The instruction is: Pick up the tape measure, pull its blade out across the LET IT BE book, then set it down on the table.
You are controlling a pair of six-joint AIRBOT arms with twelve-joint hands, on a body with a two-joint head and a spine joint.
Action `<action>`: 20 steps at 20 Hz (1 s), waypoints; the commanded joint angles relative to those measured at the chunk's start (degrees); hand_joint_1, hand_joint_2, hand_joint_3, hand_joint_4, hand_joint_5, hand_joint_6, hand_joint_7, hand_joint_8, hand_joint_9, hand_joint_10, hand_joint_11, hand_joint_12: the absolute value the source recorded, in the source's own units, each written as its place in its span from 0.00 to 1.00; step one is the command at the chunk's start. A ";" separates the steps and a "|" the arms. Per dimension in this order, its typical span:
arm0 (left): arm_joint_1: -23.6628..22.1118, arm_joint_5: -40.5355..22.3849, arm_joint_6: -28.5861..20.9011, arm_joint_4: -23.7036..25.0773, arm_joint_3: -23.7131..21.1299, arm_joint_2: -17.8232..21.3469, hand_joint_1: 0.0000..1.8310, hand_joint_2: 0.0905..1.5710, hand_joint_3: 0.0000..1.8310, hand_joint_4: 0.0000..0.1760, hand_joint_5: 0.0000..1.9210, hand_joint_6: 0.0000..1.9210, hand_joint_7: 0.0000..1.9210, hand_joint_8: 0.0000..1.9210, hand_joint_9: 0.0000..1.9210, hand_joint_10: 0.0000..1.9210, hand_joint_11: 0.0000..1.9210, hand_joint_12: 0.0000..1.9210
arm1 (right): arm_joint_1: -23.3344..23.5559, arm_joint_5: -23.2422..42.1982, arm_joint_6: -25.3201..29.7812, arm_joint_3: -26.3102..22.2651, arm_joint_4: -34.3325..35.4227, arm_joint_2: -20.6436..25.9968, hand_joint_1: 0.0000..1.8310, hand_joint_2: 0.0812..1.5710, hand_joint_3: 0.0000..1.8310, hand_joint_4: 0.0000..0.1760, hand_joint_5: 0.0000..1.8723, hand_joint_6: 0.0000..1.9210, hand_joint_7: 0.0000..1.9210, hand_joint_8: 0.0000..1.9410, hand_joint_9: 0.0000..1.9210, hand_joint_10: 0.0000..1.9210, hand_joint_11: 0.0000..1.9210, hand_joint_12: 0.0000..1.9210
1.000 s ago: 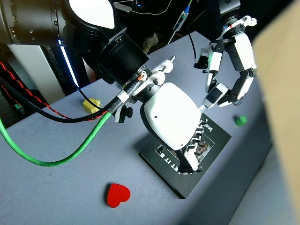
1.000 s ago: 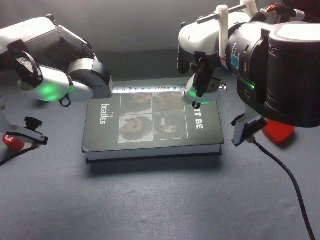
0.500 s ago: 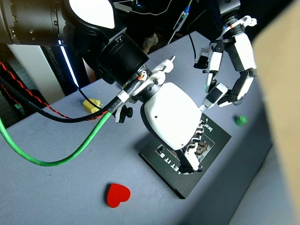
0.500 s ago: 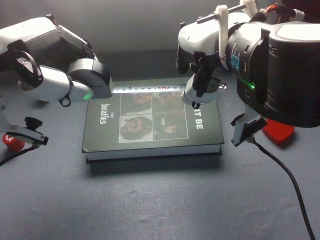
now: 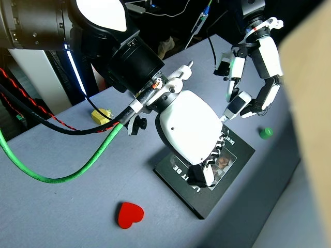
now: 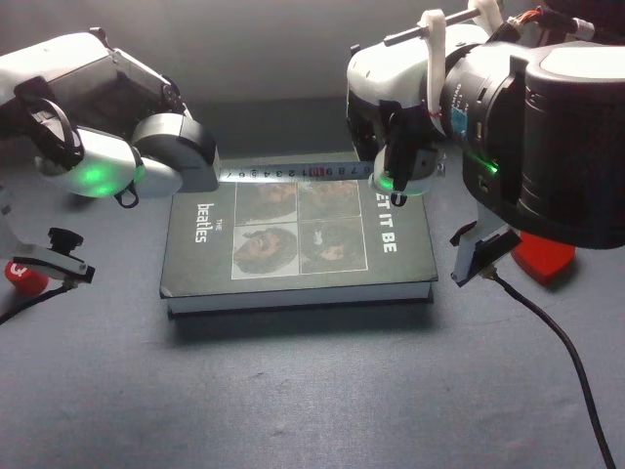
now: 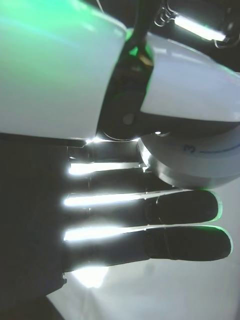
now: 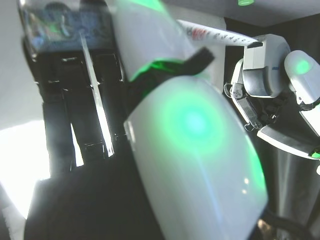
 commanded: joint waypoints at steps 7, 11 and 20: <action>-0.97 -3.89 -0.68 1.23 0.31 -0.01 0.75 0.70 0.00 0.00 0.45 0.52 0.53 0.52 0.43 0.68 0.40 0.62 | -0.45 0.92 -0.05 -0.10 -5.12 0.66 0.66 0.71 0.00 0.01 0.46 0.58 0.52 0.53 0.57 0.07 0.36 0.61; -0.97 -4.18 -0.80 1.23 0.32 0.01 0.75 0.70 0.00 0.00 0.45 0.52 0.53 0.52 0.43 0.68 0.39 0.62 | -0.84 0.94 -0.04 -1.89 -8.58 2.22 0.66 0.71 0.00 0.02 0.46 0.58 0.52 0.53 0.57 0.07 0.35 0.61; -0.95 -4.54 -0.84 1.24 0.18 0.05 0.75 0.70 0.00 0.00 0.45 0.52 0.53 0.52 0.43 0.68 0.39 0.63 | -1.85 2.43 -0.83 -4.20 -9.20 6.29 0.66 0.71 0.00 0.02 0.46 0.58 0.52 0.53 0.57 0.07 0.35 0.61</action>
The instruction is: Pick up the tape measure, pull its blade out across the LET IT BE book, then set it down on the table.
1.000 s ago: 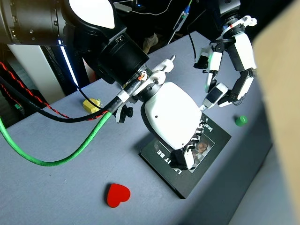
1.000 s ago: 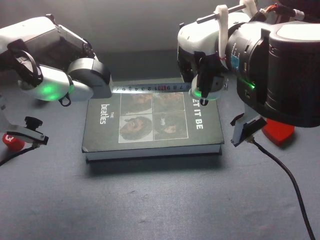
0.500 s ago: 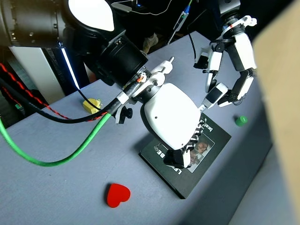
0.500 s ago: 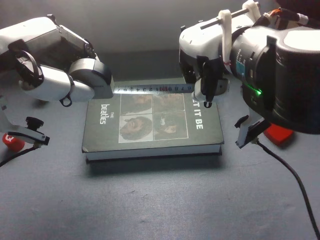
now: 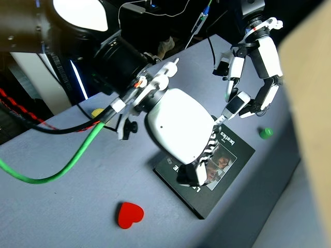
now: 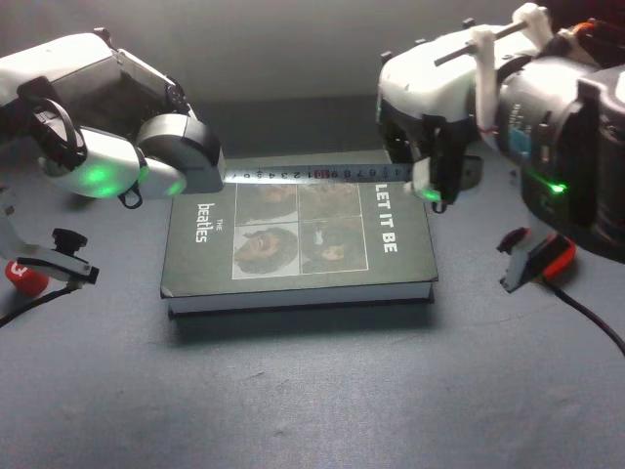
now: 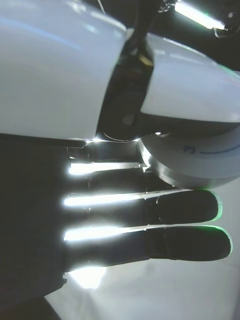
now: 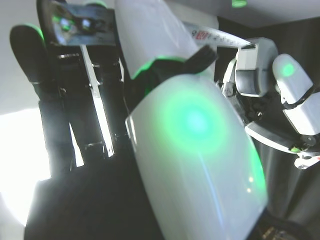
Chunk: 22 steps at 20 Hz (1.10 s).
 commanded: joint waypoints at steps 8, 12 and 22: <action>-0.89 -4.91 -0.23 1.26 0.16 0.12 0.75 0.70 0.00 0.00 0.45 0.52 0.53 0.52 0.43 0.68 0.40 0.62 | 0.28 1.12 -1.39 -0.03 -3.14 4.57 0.66 0.72 0.00 0.01 0.46 0.58 0.52 0.53 0.57 0.07 0.36 0.62; -0.80 -4.95 -0.23 1.28 0.16 0.14 0.75 0.70 0.00 0.00 0.45 0.52 0.53 0.52 0.43 0.69 0.39 0.62 | 0.28 2.56 -1.90 -0.12 -3.02 7.03 0.66 0.72 0.00 0.01 0.46 0.58 0.52 0.53 0.57 0.07 0.36 0.62; -0.76 -4.95 -0.23 1.32 0.08 0.18 0.75 0.70 0.00 0.00 0.45 0.52 0.53 0.52 0.43 0.68 0.40 0.62 | 0.10 5.52 -3.72 -0.11 -2.23 12.50 0.65 0.72 0.00 0.03 0.46 0.58 0.51 0.53 0.57 0.08 0.36 0.62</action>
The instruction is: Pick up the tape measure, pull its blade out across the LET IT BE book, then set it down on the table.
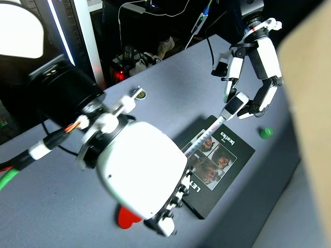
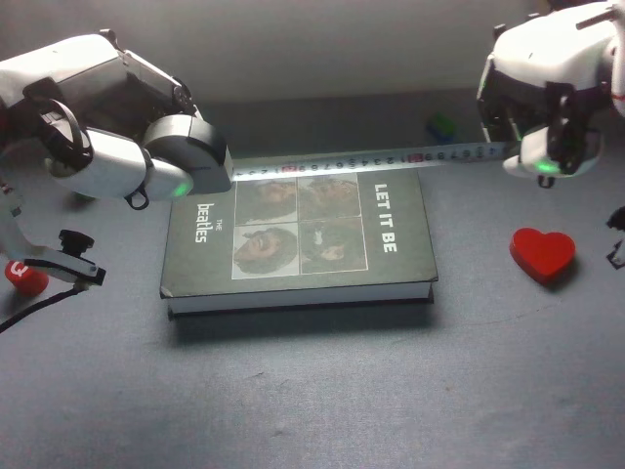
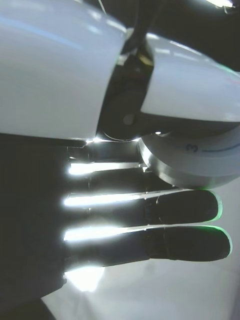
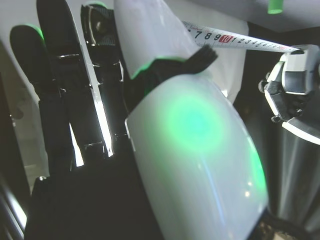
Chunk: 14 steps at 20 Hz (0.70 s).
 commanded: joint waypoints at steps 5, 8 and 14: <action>-0.63 -5.06 0.03 1.37 0.24 0.51 0.75 0.70 0.00 0.00 0.45 0.52 0.53 0.52 0.44 0.68 0.40 0.62 | 0.40 -0.59 -2.02 0.22 -4.00 2.79 0.66 0.72 0.00 0.00 0.46 0.57 0.52 0.54 0.57 0.08 0.36 0.62; -0.63 -5.06 0.03 1.37 0.27 0.53 0.75 0.70 0.00 0.00 0.46 0.51 0.53 0.52 0.44 0.68 0.40 0.62 | 0.30 0.65 -2.38 0.22 -3.98 4.62 0.66 0.72 0.00 0.00 0.46 0.58 0.52 0.53 0.57 0.08 0.36 0.62; -0.64 -4.71 -0.05 1.64 0.25 0.57 0.75 0.70 0.00 0.00 0.46 0.50 0.54 0.51 0.44 0.68 0.40 0.61 | 0.05 2.48 -2.76 0.23 -3.96 6.96 0.66 0.72 0.00 0.00 0.46 0.57 0.51 0.54 0.57 0.09 0.36 0.61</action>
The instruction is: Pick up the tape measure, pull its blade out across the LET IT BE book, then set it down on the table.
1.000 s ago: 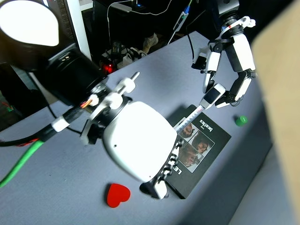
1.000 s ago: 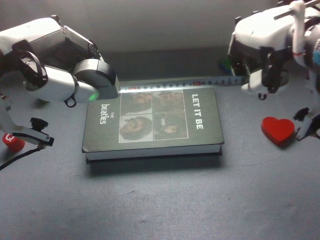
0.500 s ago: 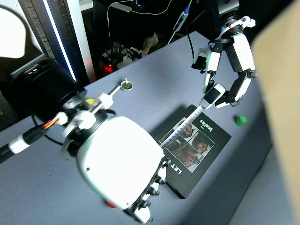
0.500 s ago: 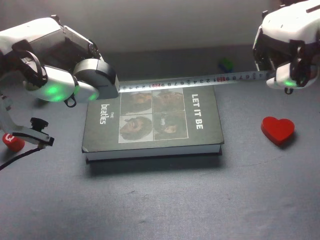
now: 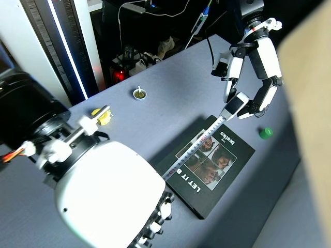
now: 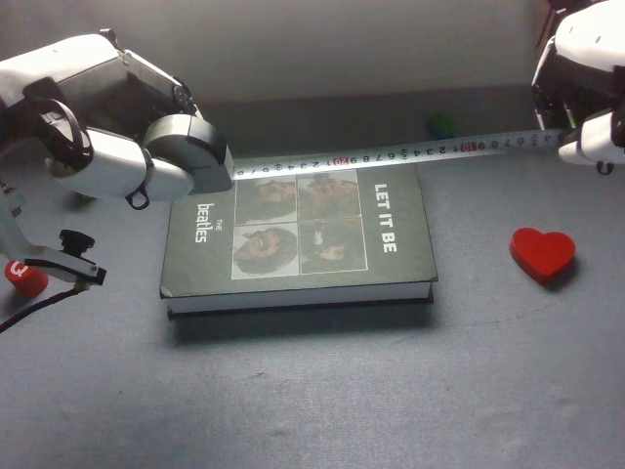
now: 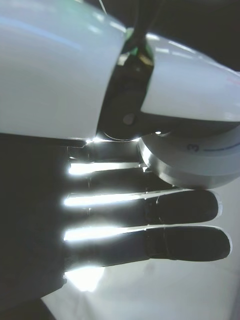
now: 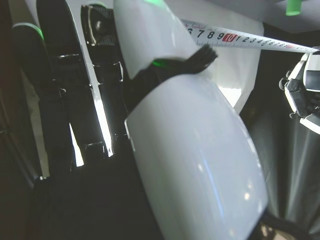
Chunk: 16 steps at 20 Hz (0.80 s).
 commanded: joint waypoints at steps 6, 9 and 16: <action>-0.67 -4.75 0.10 1.62 0.23 0.57 0.75 0.70 0.00 0.00 0.47 0.49 0.54 0.51 0.44 0.68 0.40 0.61 | 0.29 -0.83 -1.13 0.90 -3.72 2.24 0.66 0.72 0.00 0.00 0.46 0.57 0.51 0.54 0.57 0.09 0.36 0.62; -0.64 -4.75 0.10 1.69 0.21 0.57 0.75 0.70 0.00 0.00 0.47 0.49 0.54 0.51 0.44 0.68 0.40 0.61 | 0.45 -0.21 -1.12 1.78 -3.41 2.88 0.66 0.72 0.00 0.00 0.46 0.57 0.51 0.55 0.57 0.09 0.37 0.62; -0.51 -4.75 -0.02 1.85 0.10 0.62 0.75 0.70 0.00 0.00 0.46 0.50 0.54 0.50 0.44 0.67 0.40 0.61 | 0.30 1.03 -1.90 3.92 -1.60 3.73 0.66 0.72 0.00 0.00 0.46 0.57 0.51 0.55 0.57 0.09 0.37 0.62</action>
